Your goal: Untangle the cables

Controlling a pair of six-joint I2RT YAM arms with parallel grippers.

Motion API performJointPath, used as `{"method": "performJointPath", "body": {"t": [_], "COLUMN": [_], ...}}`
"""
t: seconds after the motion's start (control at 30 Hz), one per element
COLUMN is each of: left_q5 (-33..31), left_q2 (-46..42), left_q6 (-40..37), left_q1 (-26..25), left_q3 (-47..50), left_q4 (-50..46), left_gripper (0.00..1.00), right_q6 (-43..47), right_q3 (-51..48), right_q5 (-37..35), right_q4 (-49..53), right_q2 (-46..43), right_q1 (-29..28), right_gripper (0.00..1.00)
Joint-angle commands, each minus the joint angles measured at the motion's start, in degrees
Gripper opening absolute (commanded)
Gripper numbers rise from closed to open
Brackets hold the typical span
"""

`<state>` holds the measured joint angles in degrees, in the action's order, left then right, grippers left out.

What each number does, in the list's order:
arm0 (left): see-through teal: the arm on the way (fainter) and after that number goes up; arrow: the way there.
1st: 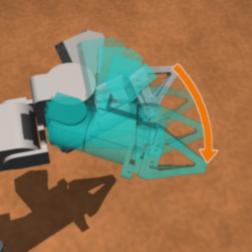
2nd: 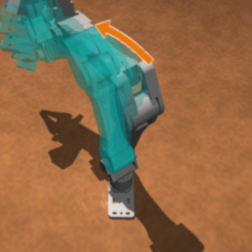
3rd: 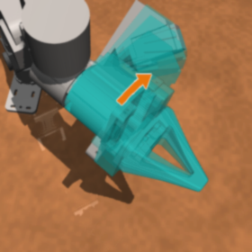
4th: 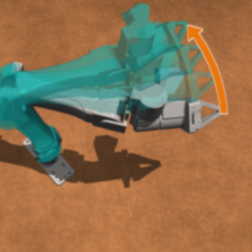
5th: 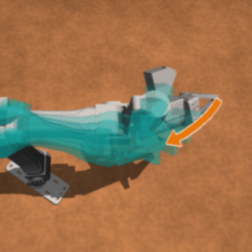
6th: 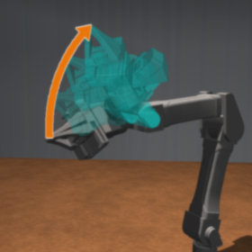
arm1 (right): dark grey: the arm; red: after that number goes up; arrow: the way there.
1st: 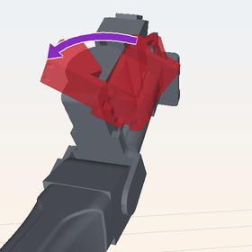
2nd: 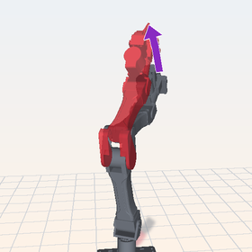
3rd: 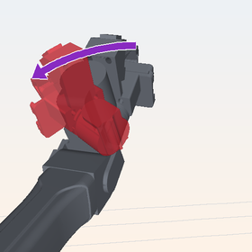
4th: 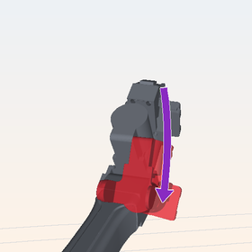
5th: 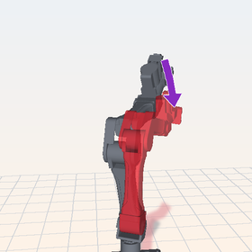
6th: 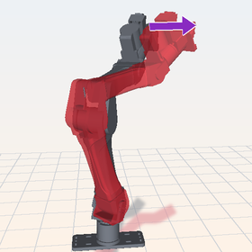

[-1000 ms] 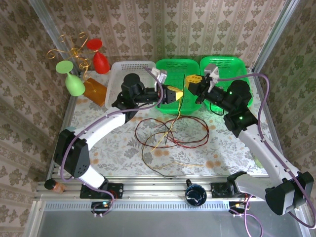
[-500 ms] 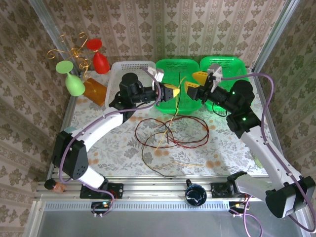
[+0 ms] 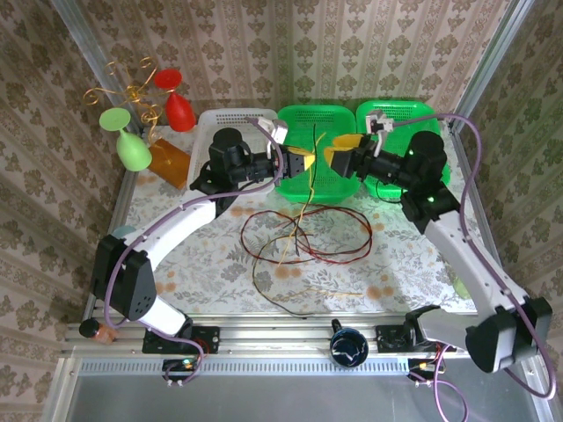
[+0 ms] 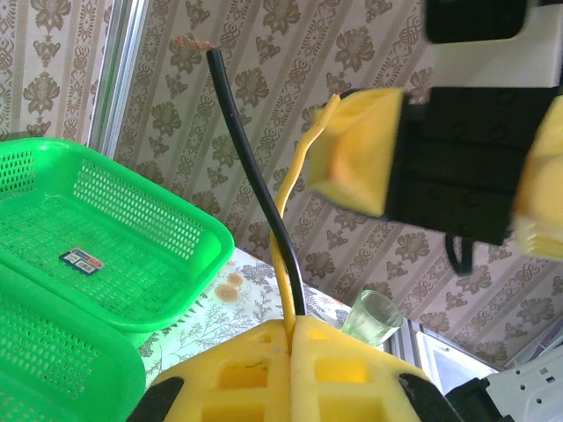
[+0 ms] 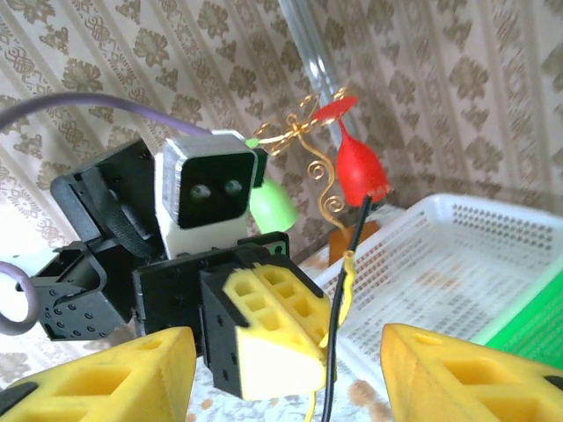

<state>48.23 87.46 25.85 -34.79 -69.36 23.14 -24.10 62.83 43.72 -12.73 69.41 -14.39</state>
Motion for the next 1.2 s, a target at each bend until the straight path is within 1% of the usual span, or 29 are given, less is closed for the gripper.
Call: {"method": "performJointPath", "body": {"t": [0.0, 0.07, 0.23, 0.3, 0.47, 0.73, 0.8, 0.87, 0.9, 0.93, 1.03, 1.1, 1.17], "left_q5": [1.57, 1.53, 1.65, 2.14, 2.53, 2.33, 2.32, 2.35, 2.23, 2.22, 2.08, 1.91, 1.77], "left_q2": [-2.2, -2.21, -2.23, -2.04, -1.96, -2.14, -2.21, -2.38, -2.49, -2.48, -2.59, -2.65, -2.81], "left_q6": [-0.2, -0.09, 0.52, 0.74, 0.78, 0.76, 0.63, 0.66, 0.57, 0.59, 0.41, 0.35, 0.42], "left_q1": [0.16, 0.16, -0.06, -0.19, -0.24, -0.46, -0.46, -0.41, -0.46, -0.46, -0.37, -0.21, -0.03], "left_q3": [-1.05, -1.04, -1.11, -1.41, -1.61, -1.48, -1.41, -1.22, -1.14, -1.04, -0.95, -0.99, -0.95], "left_q4": [1.12, 1.06, 1.33, 1.34, 0.93, 0.77, 0.73, 0.68, 0.68, 0.52, 0.35, 0.42, 0.37], "left_gripper": [0.0, 0.0, 0.0, 0.0, 0.0, 0.0, 0.0, 0.0, 0.0, 0.0, 0.0, 0.0, 0.0], "right_q6": [-6.39, -6.28, -6.56, -6.97, -8.22, -8.96, -8.48, -7.6, -7.33, -6.67, -5.23, -4.62, -3.77], "right_q3": [1.02, 1.82, 2.26, 1.68, 1.07, 1.24, 1.23, 1.14, 0.97, 0.78, 0.47, 0.2, 0.1], "right_q5": [5.84, 5.79, 6.25, 6.96, 8.25, 9.66, 9.33, 9.22, 8.98, 8.75, 7.92, 7.37, 6.49], "right_q4": [-4.85, -4.24, -4.66, -5.9, -7.98, -9.25, -8.55, -8.23, -8.15, -7.74, -6.34, -6.23, -5.5], "right_q2": [3.27, 4.52, 6.4, 6.85, 7.69, 9.04, 9.01, 8.74, 8.58, 8.39, 7.75, 7.28, 6.73], "right_q1": [0.11, 0.07, 0.1, 0.09, 0.0, -0.01, -0.02, -0.32, -0.45, -0.69, -0.73, -0.68, -0.67], "right_gripper": [0.58, 0.56, 0.48, 0.43, 0.39, 0.22, 0.21, 0.18, 0.15, 0.1, 0.03, 0.0, 0.0]}}
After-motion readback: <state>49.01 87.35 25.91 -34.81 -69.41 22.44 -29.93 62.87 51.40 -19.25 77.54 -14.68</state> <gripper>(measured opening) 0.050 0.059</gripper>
